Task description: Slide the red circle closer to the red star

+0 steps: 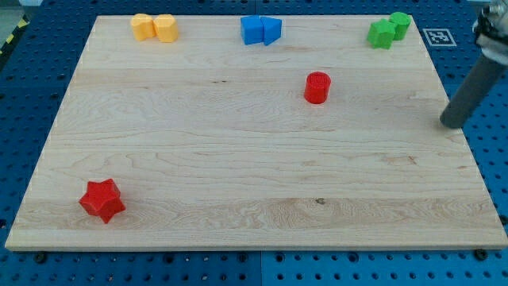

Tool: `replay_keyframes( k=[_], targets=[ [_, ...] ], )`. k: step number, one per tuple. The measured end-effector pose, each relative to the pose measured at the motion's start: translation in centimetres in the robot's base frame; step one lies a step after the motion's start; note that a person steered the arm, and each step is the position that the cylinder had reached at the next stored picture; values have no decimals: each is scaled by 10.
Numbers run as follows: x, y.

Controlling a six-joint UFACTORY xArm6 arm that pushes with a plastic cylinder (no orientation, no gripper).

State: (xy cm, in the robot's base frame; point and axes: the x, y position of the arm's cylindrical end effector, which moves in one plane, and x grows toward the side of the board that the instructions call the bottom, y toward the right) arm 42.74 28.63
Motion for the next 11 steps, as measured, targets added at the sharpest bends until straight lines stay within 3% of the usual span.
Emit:
replay_keyframes(
  k=[1,2,5,11],
  targets=[
    [-44,-27],
    [-61,-95],
    [-69,-173],
    [6,-258]
  ],
)
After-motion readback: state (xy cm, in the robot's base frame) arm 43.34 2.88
